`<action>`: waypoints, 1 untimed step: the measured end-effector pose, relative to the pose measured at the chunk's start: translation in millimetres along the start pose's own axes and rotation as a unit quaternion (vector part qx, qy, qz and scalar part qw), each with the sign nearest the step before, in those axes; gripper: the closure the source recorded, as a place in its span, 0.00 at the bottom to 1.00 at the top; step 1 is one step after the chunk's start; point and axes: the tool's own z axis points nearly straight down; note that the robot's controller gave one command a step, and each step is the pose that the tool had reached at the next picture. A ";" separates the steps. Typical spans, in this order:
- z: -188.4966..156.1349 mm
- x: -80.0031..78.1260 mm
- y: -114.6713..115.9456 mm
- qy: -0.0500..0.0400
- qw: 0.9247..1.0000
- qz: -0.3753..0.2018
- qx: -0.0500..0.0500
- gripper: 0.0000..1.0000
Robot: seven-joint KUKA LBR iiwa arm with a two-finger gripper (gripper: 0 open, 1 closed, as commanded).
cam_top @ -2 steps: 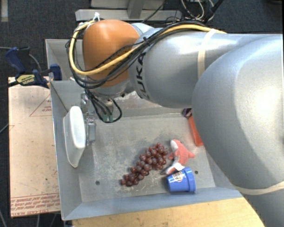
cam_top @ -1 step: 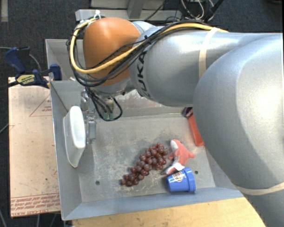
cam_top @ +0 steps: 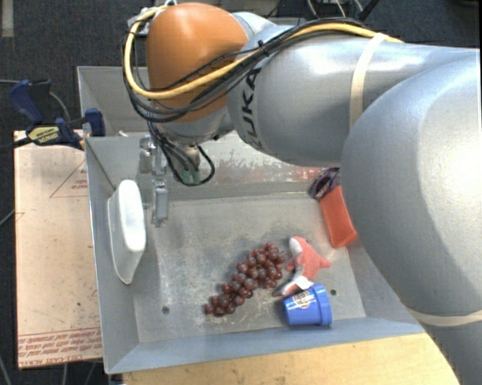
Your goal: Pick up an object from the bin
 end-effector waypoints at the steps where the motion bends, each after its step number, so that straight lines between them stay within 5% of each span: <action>1: -21.2 10.8 -2.9 -0.002 1.000 0.010 -0.001 0.00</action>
Offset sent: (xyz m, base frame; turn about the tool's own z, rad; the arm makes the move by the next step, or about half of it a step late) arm -0.0326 -0.0468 0.0537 0.0907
